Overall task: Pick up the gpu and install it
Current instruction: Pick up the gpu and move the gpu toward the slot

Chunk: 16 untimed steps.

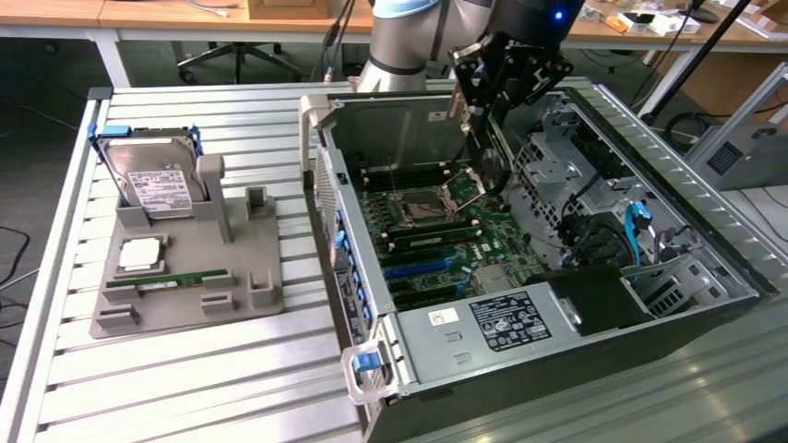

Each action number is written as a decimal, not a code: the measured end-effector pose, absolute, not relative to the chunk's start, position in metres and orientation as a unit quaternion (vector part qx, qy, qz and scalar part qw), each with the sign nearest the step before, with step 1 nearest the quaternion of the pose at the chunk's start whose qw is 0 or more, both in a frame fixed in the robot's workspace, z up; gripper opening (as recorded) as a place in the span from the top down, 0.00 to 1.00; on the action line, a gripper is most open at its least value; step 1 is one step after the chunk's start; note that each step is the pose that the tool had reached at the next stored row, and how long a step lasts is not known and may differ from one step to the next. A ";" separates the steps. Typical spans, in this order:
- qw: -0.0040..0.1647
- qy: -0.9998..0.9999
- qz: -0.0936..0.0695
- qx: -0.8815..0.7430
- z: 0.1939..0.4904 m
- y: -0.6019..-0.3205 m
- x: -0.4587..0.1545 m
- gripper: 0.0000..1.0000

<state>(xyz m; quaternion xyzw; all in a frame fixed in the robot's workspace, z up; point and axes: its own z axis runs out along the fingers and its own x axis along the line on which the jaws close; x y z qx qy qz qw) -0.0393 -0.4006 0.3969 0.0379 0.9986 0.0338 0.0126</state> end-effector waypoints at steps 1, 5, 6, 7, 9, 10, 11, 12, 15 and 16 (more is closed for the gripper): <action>0.013 0.999 0.034 0.038 0.397 -0.401 -0.039 0.73; 0.013 0.999 0.034 0.038 0.395 -0.401 -0.039 0.73; 0.013 0.999 0.034 0.038 0.395 -0.401 -0.039 0.73; 0.013 0.999 0.034 0.038 0.394 -0.401 -0.039 0.73; 0.013 0.999 0.034 0.038 0.394 -0.401 -0.039 0.73; 0.013 0.999 0.034 0.038 0.393 -0.401 -0.039 0.73; 0.013 0.999 0.034 0.038 0.393 -0.401 -0.039 0.73; 0.013 0.999 0.034 0.038 0.393 -0.401 -0.039 0.73; 0.013 0.999 0.034 0.038 0.392 -0.401 -0.039 0.73; 0.013 0.999 0.034 0.038 0.392 -0.401 -0.039 0.73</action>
